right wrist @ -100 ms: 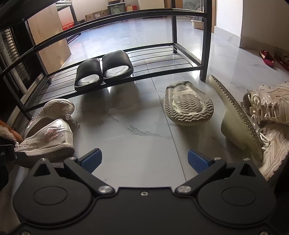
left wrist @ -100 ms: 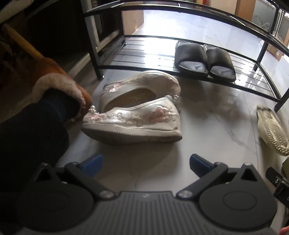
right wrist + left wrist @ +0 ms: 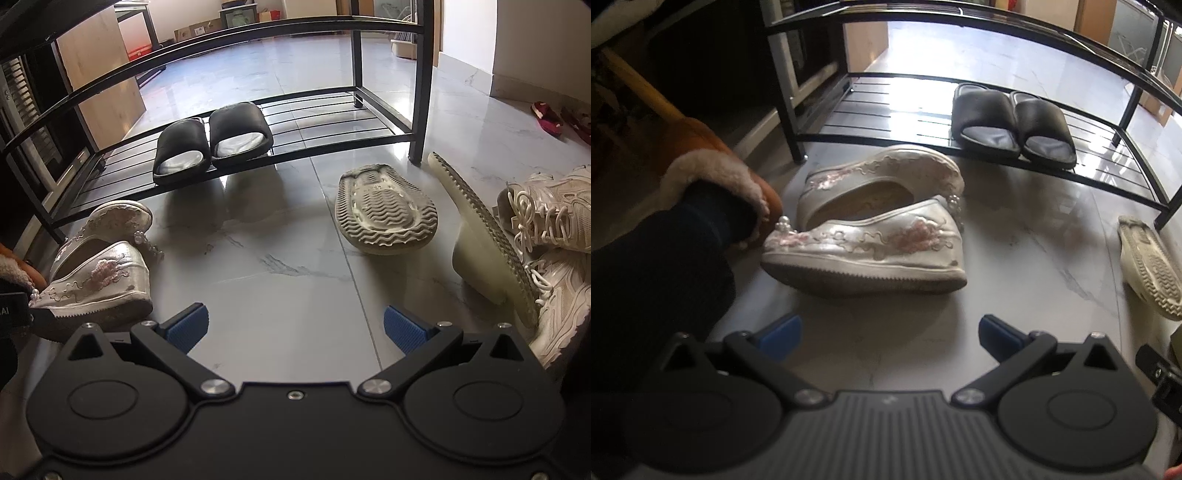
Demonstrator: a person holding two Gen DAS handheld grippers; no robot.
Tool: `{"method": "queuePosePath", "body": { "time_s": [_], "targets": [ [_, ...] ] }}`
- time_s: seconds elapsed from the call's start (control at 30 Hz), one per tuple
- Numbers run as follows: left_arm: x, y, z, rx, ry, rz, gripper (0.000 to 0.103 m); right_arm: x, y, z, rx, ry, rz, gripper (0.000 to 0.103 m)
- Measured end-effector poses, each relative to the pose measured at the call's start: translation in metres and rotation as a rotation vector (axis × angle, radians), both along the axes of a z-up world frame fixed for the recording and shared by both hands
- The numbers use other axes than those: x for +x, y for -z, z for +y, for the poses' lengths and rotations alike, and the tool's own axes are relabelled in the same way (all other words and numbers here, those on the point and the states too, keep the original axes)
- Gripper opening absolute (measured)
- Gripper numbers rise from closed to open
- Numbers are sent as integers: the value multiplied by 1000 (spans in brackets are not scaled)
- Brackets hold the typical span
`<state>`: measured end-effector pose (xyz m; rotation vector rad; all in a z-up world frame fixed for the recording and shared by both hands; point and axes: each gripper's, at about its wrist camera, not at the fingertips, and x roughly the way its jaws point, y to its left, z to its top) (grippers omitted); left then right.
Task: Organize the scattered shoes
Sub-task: 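Move the left gripper toward the white embroidered flats on the floor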
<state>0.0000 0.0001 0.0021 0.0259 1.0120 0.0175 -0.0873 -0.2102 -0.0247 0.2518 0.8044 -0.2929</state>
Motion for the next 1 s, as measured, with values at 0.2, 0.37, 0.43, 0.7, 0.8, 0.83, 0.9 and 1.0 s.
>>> {"method": "queuePosePath", "body": {
  "time_s": [0.2,0.37,0.43,0.7,0.8,0.83,0.9,1.0],
  "targets": [
    [0,-3,0,-9,-3,-17,102,-1,0,-1,-6,2,1,103],
    [0,-6,0,-17,-6,-31,102,-2,2,0,-8,3,0,103],
    [0,-7,1,-20,-7,-36,102,-3,3,-1,-5,4,2,103],
    [2,-5,1,-8,-9,-31,102,-4,4,0,5,7,6,103],
    [1,-4,1,8,-1,-39,102,-3,4,-4,10,1,4,103],
    [2,-4,2,12,0,-43,102,-4,4,-3,11,0,3,103],
    [1,-1,2,20,3,-50,102,-5,5,-2,16,0,3,103],
    [1,3,1,39,9,-59,102,-2,10,-7,25,5,8,103]
  ]
}}
